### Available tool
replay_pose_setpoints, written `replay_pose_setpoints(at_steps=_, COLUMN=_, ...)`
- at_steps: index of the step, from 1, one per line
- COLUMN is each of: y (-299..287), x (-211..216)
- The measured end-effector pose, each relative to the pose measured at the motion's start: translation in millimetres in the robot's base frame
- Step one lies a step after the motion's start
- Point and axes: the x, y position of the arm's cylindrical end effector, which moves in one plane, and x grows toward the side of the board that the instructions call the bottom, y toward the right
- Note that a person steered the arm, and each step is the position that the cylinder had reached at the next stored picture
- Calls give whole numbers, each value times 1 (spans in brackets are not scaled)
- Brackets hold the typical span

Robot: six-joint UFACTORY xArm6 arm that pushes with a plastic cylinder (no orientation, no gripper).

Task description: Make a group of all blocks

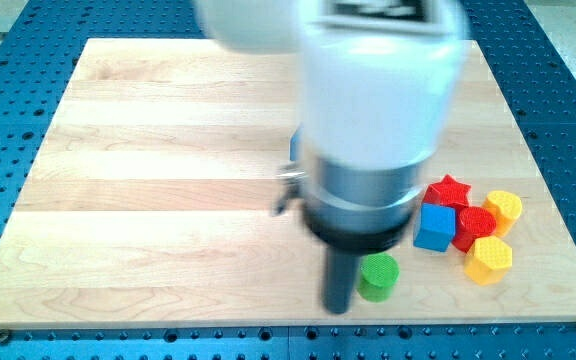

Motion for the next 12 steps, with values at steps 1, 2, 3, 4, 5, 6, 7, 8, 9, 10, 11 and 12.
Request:
replay_pose_setpoints(at_steps=1, y=33, x=-12)
replay_pose_setpoints(at_steps=2, y=-76, x=-31)
replay_pose_setpoints(at_steps=3, y=-112, x=-139)
replay_pose_setpoints(at_steps=4, y=-128, x=-204)
replay_pose_setpoints(at_steps=5, y=-59, x=-179)
replay_pose_setpoints(at_steps=6, y=28, x=-164)
replay_pose_setpoints(at_steps=7, y=-37, x=-208)
replay_pose_setpoints(at_steps=8, y=49, x=-225)
replay_pose_setpoints(at_steps=9, y=74, x=-163)
replay_pose_setpoints(at_steps=10, y=68, x=-166)
replay_pose_setpoints(at_steps=11, y=-73, x=-199)
replay_pose_setpoints(at_steps=12, y=-82, x=-278)
